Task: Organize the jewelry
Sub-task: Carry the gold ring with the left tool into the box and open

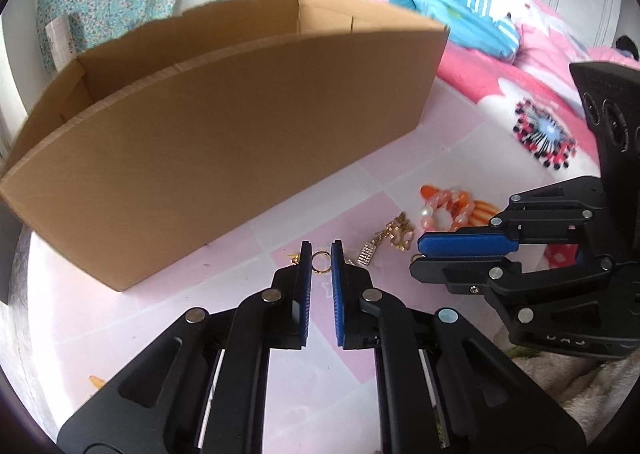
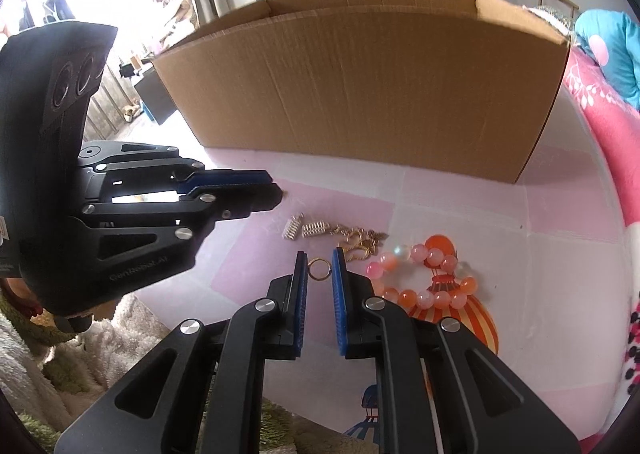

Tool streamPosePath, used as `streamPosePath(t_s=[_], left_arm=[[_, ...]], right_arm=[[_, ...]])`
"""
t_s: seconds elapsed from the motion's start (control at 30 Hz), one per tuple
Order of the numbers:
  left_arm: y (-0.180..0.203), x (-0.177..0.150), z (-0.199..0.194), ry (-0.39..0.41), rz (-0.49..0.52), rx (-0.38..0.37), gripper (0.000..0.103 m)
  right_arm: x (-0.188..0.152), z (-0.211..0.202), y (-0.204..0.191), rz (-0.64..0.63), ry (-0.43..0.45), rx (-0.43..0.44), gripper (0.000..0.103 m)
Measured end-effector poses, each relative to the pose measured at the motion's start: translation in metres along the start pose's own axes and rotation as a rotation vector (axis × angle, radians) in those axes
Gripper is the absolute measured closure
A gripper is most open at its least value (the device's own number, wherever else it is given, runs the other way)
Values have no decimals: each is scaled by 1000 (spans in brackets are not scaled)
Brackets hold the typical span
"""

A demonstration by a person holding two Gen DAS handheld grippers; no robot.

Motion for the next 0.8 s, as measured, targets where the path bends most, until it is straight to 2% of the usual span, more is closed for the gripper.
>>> streamPosePath(t_s=[0.13,0.2,0.3,0.4,0.47,0.53,0.67,0.73,0.8], left_arm=[[3,11,-28,77,1,-6,94],[5,23,-52,163,5,-24,94],[2,44,-83,285,35,-54,94],[-8,72,-93,328,73,-40,94],[-14,88,-89,313,77,-44,94],[-26,109,-75,249,56,-41,94],[-64,140,-26,42,-86,-68,94],[-81,143,-7,-20,-152,-90,94],[-94,145,11,-75,-195,-77,94]], right_arm=[[14,-23,-6,-22,73,-10,90],[24,-36,-8,-36,117,-9,90],[54,-62,-7,-44,225,40,90],[90,-74,-1,-60,307,50,91],[116,-73,5,-66,326,47,91],[142,-62,14,-57,299,66,91],[191,-11,33,-15,131,20,90],[200,17,40,2,39,6,90],[202,39,45,23,-28,4,90]])
Point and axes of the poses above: each gripper's, at about its wrist camera, not at the fingertips, and z roughly the way its jaws point, y to its right, x to its top, the point moved 2 cm from there along z, roughly the way its jaws point, and after that the axes turned 5 degrees about -x, right-handed, at the moved point
